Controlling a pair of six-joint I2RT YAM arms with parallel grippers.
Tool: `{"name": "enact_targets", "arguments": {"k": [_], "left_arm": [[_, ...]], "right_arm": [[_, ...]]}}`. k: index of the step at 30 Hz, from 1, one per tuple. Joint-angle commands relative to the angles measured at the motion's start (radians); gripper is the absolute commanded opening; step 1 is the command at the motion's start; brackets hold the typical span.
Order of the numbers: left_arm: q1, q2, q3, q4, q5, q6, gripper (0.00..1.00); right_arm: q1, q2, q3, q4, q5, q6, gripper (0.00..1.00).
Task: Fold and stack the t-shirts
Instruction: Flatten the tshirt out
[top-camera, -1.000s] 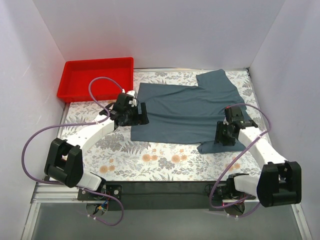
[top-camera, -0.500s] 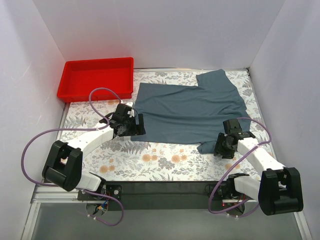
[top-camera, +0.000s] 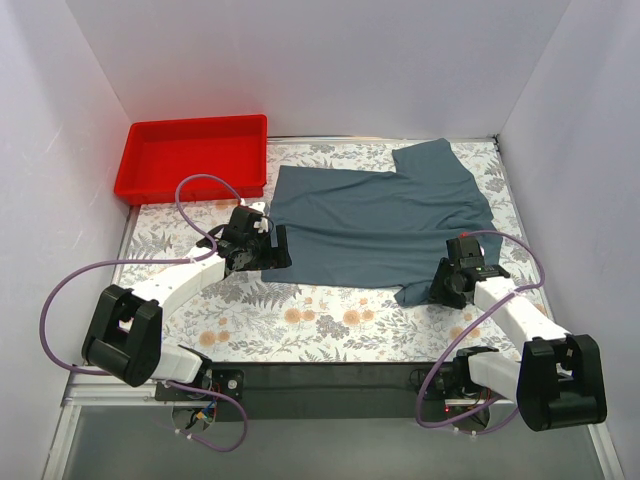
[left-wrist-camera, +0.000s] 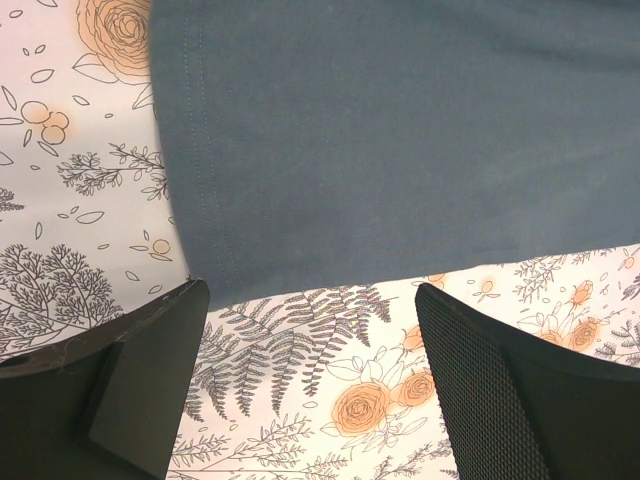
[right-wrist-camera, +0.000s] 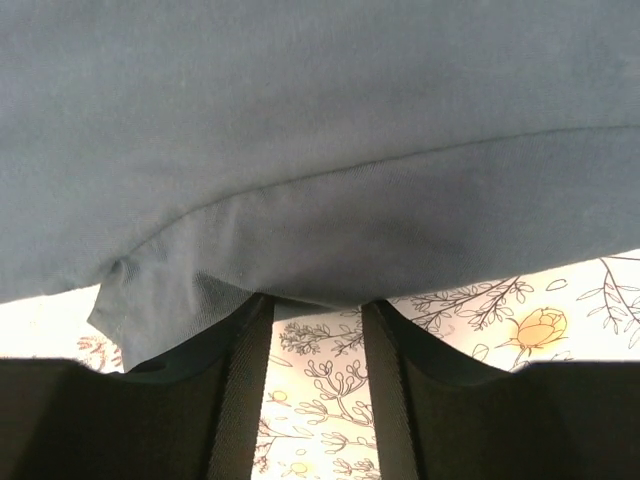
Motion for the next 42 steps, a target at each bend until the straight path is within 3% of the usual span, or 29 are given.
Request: {"name": "enact_targets", "arguments": {"k": [1,2,6,8,16,17,18,22,28,30,37,42], "left_arm": [[0.006,-0.026,0.006,0.007,-0.009,0.008,0.78],[0.005,-0.026,0.006,0.009,-0.009,0.008,0.78],[0.006,-0.018,0.011,0.004,-0.012,0.009,0.78],[0.006,-0.015,0.014,0.003,-0.014,0.009,0.78],[0.005,-0.003,0.035,-0.023,-0.021,0.031,0.78],[0.005,-0.001,0.037,-0.026,-0.023,0.032,0.78],[0.005,-0.003,0.038,-0.038,-0.023,0.04,0.78],[0.005,-0.001,0.04,-0.058,-0.017,0.045,0.78],[0.005,-0.003,0.049,-0.072,-0.011,0.042,0.78],[0.005,-0.001,0.052,-0.072,-0.008,0.041,0.78],[0.005,0.009,0.066,-0.065,0.006,0.023,0.78],[0.005,0.026,0.075,-0.06,0.02,0.018,0.78]], "right_arm": [[0.002,0.02,-0.003,0.043,0.041,-0.007,0.37],[0.002,0.019,-0.001,0.043,0.047,-0.011,0.34],[0.003,0.003,0.051,0.011,0.063,-0.056,0.06],[0.002,0.008,0.101,-0.029,0.078,-0.091,0.01],[0.0,0.282,0.501,-0.236,0.141,-0.253,0.02],[0.0,0.314,0.54,-0.245,0.145,-0.267,0.04],[-0.004,0.494,0.698,-0.271,0.158,-0.311,0.13],[-0.006,0.679,0.914,-0.301,0.138,-0.341,0.2],[-0.006,0.833,1.12,-0.29,0.075,-0.361,0.27],[-0.004,0.806,1.112,-0.287,0.049,-0.376,0.3],[-0.006,0.534,0.778,-0.166,-0.022,-0.409,0.38],[-0.02,0.424,0.556,-0.12,0.047,-0.35,0.44]]}}
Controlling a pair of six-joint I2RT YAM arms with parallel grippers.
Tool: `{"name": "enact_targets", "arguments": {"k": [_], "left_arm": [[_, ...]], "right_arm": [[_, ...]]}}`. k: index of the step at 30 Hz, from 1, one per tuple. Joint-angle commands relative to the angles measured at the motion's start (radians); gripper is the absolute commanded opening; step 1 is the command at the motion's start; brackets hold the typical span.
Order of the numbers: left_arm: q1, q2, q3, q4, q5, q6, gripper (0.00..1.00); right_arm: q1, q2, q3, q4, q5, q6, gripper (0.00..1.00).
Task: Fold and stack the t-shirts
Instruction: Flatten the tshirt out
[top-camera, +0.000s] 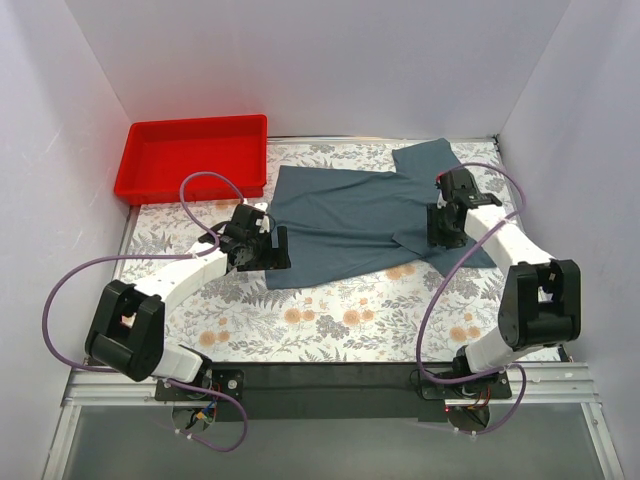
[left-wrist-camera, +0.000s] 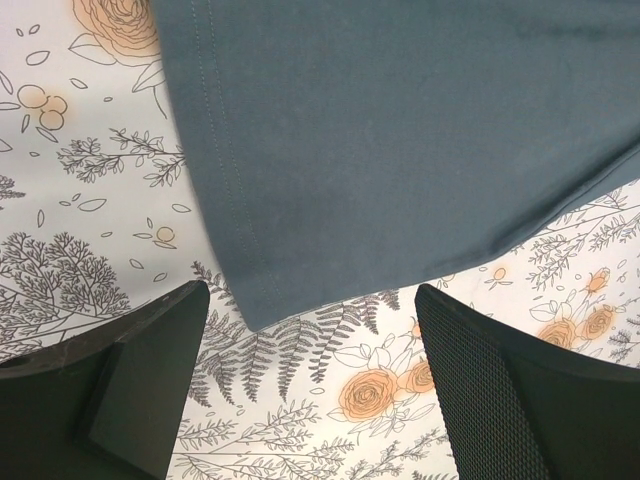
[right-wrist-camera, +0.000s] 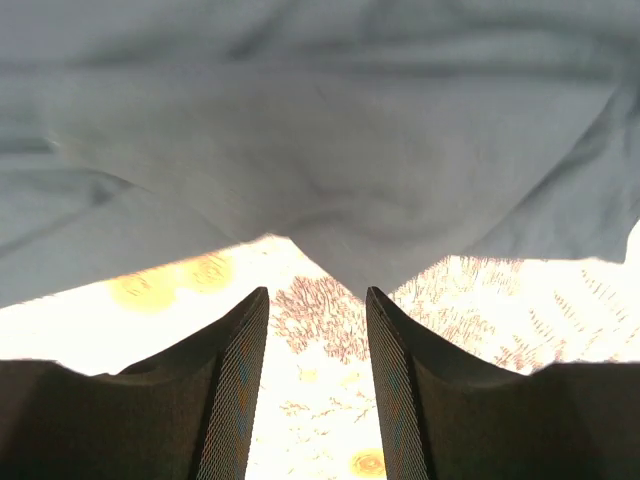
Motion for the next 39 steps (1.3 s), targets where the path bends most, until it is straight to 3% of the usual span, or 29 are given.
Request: {"name": "enact_targets", "arguments": {"k": [1,11,22,24,25,27,28,30,39], "left_arm": [[0.005,0.005,0.037,0.011,0.015,-0.001,0.78],[0.003,-0.021,0.011,0.004,-0.011,-0.007,0.78],[0.005,-0.028,0.0,0.004,-0.01,-0.021,0.78],[0.005,-0.028,0.002,0.004,-0.011,-0.018,0.78],[0.005,-0.026,0.002,0.003,-0.011,-0.02,0.78],[0.003,-0.028,0.005,0.0,-0.018,-0.018,0.78],[0.003,-0.026,0.006,-0.003,-0.019,-0.017,0.78],[0.005,-0.026,0.011,-0.006,-0.024,-0.017,0.78],[0.005,-0.015,0.075,-0.058,-0.096,0.0,0.78]], "right_arm": [[-0.03,-0.036,-0.107,0.066,0.032,0.05,0.43],[-0.278,-0.095,-0.329,0.258,-0.21,0.229,0.43],[-0.295,-0.063,-0.378,0.326,-0.278,0.242,0.42],[-0.295,-0.064,-0.378,0.32,-0.287,0.242,0.39],[-0.295,-0.067,-0.378,0.315,-0.286,0.24,0.32],[-0.297,-0.09,-0.369,0.287,-0.264,0.233,0.22],[-0.297,-0.101,-0.357,0.248,-0.255,0.223,0.11],[-0.3,-0.148,-0.339,0.189,-0.228,0.199,0.03],[-0.318,-0.409,-0.249,-0.248,-0.146,0.116,0.01]]}}
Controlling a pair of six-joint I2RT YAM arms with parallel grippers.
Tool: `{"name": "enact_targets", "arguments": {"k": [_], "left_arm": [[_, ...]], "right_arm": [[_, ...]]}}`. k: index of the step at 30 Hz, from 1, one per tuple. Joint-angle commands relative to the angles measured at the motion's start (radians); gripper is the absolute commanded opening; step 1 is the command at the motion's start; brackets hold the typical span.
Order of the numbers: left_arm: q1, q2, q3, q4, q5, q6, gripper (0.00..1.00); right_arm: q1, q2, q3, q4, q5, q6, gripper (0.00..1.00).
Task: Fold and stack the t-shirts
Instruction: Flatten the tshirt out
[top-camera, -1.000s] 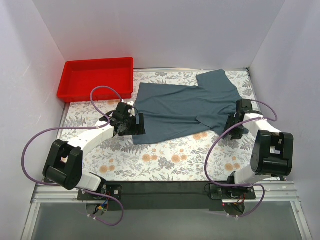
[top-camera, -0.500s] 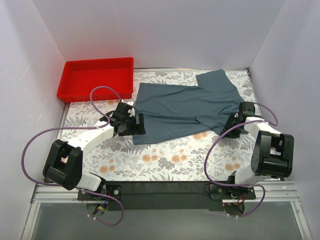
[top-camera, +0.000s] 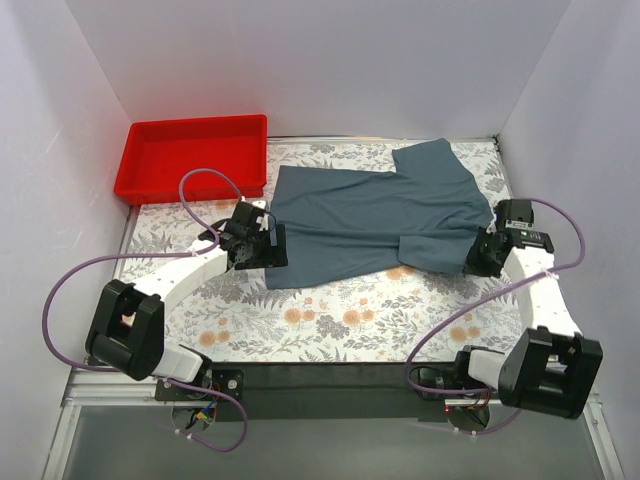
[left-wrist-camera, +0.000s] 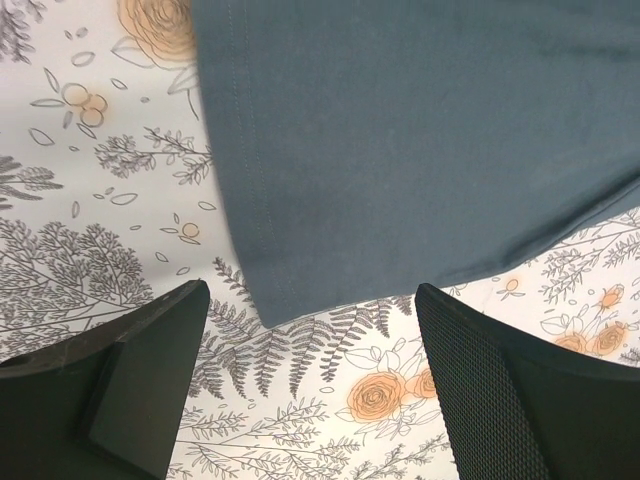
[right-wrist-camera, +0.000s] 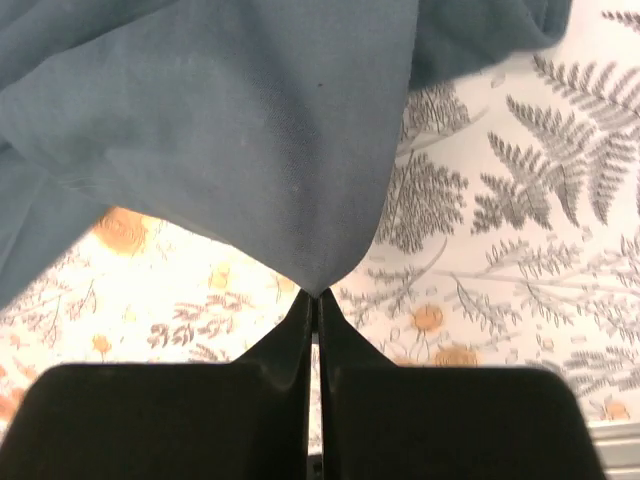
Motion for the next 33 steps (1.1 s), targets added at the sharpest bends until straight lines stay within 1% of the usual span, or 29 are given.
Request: {"name": "enact_targets", "arguments": {"k": [1,3,6,9,15,19,21,22,23,26,27,29,32,33], "left_arm": [[0.003,-0.027,0.059,-0.034,-0.06,0.013,0.78],[0.005,-0.033,0.073,-0.047,-0.068,0.006,0.78],[0.003,-0.041,0.073,-0.065,-0.075,0.002,0.78],[0.003,-0.038,0.073,-0.081,-0.094,0.007,0.78],[0.003,-0.008,0.102,-0.105,-0.117,0.018,0.78],[0.003,0.01,0.129,-0.113,-0.114,0.013,0.78],[0.005,0.019,0.136,-0.116,-0.109,0.006,0.78],[0.005,0.024,0.139,-0.119,-0.104,0.002,0.78],[0.005,0.027,0.14,-0.122,-0.103,-0.001,0.78],[0.003,0.035,0.143,-0.13,-0.089,-0.005,0.78],[0.003,0.039,0.143,-0.137,-0.088,-0.005,0.78],[0.005,0.041,0.134,-0.142,-0.085,-0.008,0.78],[0.005,0.038,0.123,-0.143,-0.075,-0.011,0.78],[0.005,0.039,0.122,-0.143,-0.071,-0.014,0.78]], "right_arm": [[-0.006,-0.085,0.021,-0.228,0.025,-0.027,0.01],[-0.006,-0.166,-0.018,-0.266,0.005,-0.006,0.01],[-0.006,-0.266,-0.029,-0.333,0.037,-0.003,0.01],[-0.006,-0.323,-0.003,-0.405,0.081,-0.009,0.01],[-0.006,-0.404,0.058,-0.513,0.08,-0.015,0.01],[-0.008,-0.43,0.078,-0.601,0.087,-0.056,0.02],[-0.006,-0.467,0.083,-0.607,0.054,-0.073,0.03],[-0.008,-0.481,0.081,-0.608,0.048,-0.075,0.05],[-0.008,-0.491,0.075,-0.608,-0.021,-0.076,0.07],[-0.006,-0.507,0.044,-0.608,-0.107,-0.082,0.15],[-0.006,-0.507,0.025,-0.608,-0.117,-0.081,0.22],[-0.008,-0.499,0.018,-0.608,-0.103,-0.075,0.27],[-0.008,-0.466,0.075,-0.607,-0.042,-0.058,0.35],[-0.006,-0.453,0.122,-0.602,-0.023,-0.05,0.43]]}}
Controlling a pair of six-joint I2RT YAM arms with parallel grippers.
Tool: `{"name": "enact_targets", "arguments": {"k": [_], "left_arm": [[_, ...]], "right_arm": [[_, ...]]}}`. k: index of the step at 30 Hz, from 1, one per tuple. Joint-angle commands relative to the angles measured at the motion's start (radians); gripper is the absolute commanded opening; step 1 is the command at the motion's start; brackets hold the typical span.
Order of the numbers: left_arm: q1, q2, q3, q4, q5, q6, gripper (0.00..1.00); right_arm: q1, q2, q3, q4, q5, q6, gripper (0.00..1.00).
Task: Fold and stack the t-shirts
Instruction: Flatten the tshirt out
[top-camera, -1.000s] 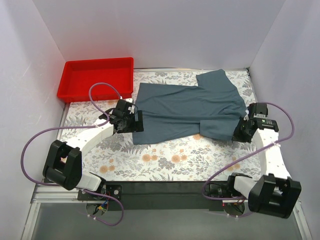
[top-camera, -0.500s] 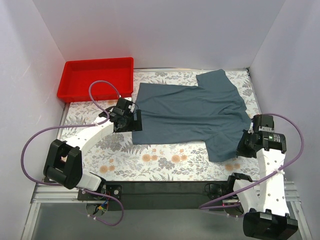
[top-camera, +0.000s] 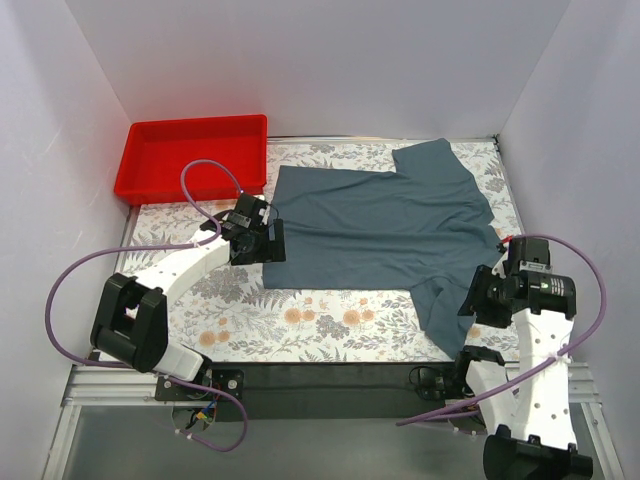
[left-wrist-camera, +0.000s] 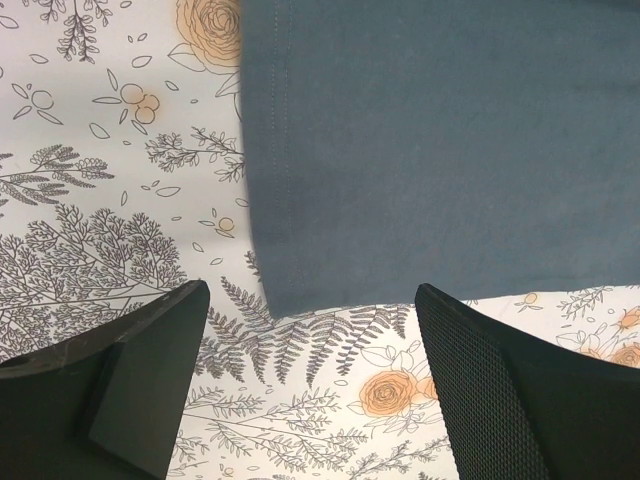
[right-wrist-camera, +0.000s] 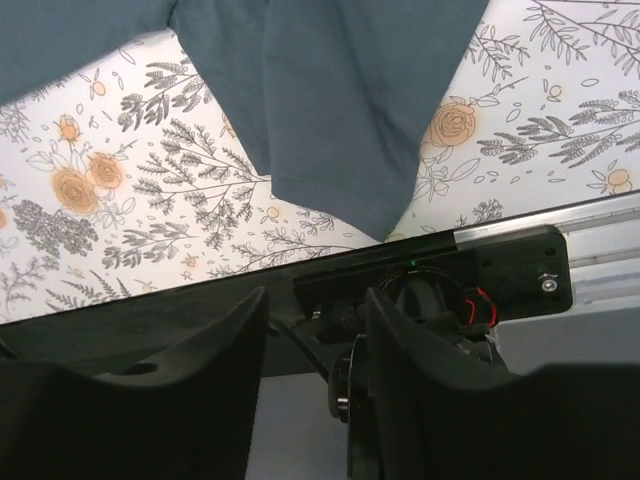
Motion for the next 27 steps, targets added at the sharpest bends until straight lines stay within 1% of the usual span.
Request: {"name": "enact_targets", "arguments": {"k": [1,3,6,7,8,10,11,13,14,17,22,27], "left_arm": [[0.005,-0.007,0.007,-0.01,0.014,-0.011,0.78],[0.005,-0.001,-0.004,0.004,0.038,-0.014,0.77],[0.003,0.021,-0.012,0.022,0.07,-0.018,0.75],[0.005,0.035,-0.012,0.027,0.07,-0.017,0.74],[0.003,0.041,-0.015,0.031,0.07,-0.017,0.72],[0.003,0.067,-0.021,0.051,0.07,-0.012,0.69],[0.005,0.078,-0.021,0.051,0.098,-0.008,0.66],[0.003,0.098,-0.023,0.056,0.089,-0.006,0.62],[0.003,0.119,-0.021,0.056,0.087,-0.005,0.56],[0.003,0.151,-0.026,0.042,0.074,-0.009,0.54],[0.011,0.17,-0.049,-0.011,0.024,-0.009,0.53],[0.067,0.139,-0.121,-0.033,0.014,-0.005,0.52]], "right_arm": [[-0.003,0.041,0.108,0.011,0.048,0.014,0.45],[-0.003,0.083,0.14,0.043,0.081,0.031,0.47],[-0.003,0.141,0.151,0.158,0.021,0.081,0.47],[-0.003,0.155,0.126,0.23,0.0,0.097,0.46],[-0.003,0.178,0.108,0.277,-0.036,0.109,0.46],[-0.002,0.208,0.053,0.351,-0.053,0.146,0.44],[-0.003,0.243,0.039,0.426,-0.048,0.154,0.44],[-0.006,0.279,0.016,0.497,-0.006,0.17,0.43],[-0.012,0.317,0.001,0.556,0.002,0.175,0.42],[-0.037,0.389,-0.027,0.658,0.044,0.183,0.41],[-0.077,0.474,-0.085,0.75,0.085,0.189,0.42],[-0.109,0.558,-0.131,0.804,0.124,0.168,0.43]]}}
